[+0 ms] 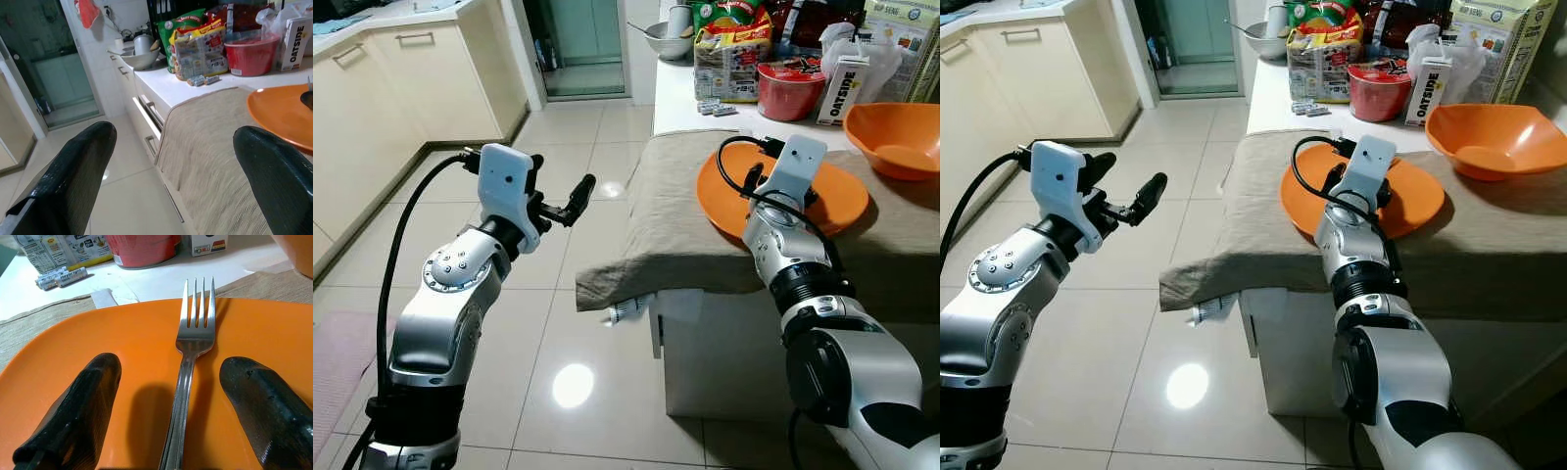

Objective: Setting the table

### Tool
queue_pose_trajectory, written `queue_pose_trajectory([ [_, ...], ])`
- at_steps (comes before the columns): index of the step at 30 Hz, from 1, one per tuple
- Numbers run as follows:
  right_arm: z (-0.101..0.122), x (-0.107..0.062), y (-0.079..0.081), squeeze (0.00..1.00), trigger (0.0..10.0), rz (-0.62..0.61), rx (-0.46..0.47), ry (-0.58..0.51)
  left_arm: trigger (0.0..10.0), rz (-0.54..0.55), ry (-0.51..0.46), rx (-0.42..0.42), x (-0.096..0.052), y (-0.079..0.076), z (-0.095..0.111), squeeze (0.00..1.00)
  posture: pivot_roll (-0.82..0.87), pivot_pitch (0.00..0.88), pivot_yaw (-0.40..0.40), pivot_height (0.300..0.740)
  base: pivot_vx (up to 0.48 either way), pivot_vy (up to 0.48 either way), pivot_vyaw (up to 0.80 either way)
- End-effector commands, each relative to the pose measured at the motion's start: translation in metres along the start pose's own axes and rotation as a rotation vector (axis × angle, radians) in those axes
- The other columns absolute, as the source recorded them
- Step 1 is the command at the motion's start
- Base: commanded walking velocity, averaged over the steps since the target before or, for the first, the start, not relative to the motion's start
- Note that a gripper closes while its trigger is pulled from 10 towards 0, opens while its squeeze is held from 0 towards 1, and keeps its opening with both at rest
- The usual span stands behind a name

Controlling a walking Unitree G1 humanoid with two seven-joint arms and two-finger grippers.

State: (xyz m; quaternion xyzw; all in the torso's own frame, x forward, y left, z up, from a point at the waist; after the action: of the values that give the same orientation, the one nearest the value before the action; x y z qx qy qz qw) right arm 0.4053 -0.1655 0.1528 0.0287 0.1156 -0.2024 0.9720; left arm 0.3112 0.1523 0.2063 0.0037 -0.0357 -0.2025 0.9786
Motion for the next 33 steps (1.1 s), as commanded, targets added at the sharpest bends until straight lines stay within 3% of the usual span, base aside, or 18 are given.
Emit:
queue_pose_trajectory([
  [1,-0.054,-0.007,0.001,0.00,10.0,0.006,0.039,0.258,10.0,0.004,-0.004,0.025,0.001,0.003,0.004,0.00,-0.12,0.000,0.138,0.740,0.000,0.000,0.00],
  [5,-0.061,-0.009,0.001,0.00,10.0,0.009,0.058,0.305,10.0,0.002,-0.006,0.027,0.001,0.003,0.005,0.00,-0.12,0.000,0.138,0.740,0.000,0.000,0.00],
  [6,-0.064,-0.010,0.001,0.00,2.5,0.010,0.062,0.316,10.0,0.001,-0.008,0.029,0.001,0.003,0.006,0.00,-0.12,0.000,0.138,0.740,0.000,0.000,0.00],
  [7,-0.064,-0.010,0.001,0.00,0.0,0.010,0.063,0.316,10.0,0.000,-0.009,0.030,0.002,0.004,0.006,0.00,-0.12,0.000,0.138,0.740,0.000,0.000,0.00],
  [33,-0.077,-0.016,0.007,0.00,0.0,0.050,0.088,0.358,10.0,-0.006,-0.007,0.011,0.003,0.003,0.008,0.00,-0.12,0.000,0.138,0.740,0.000,0.000,0.00],
])
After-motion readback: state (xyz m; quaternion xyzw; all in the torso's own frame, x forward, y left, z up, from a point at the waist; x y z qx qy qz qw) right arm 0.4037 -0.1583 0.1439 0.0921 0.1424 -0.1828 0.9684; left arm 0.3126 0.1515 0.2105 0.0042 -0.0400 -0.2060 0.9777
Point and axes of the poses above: a point about 5 cm out from each wrist's last joint towards the gripper, its own x axis pointing out of the wrist towards the gripper, its own z axis along the axis of the wrist's last joint, y = z × x, the point moved 1 cm from there along x, pointing out of the wrist towards the gripper, and after that the axes turned 5 degrees about -x, right-handed, at the moved point
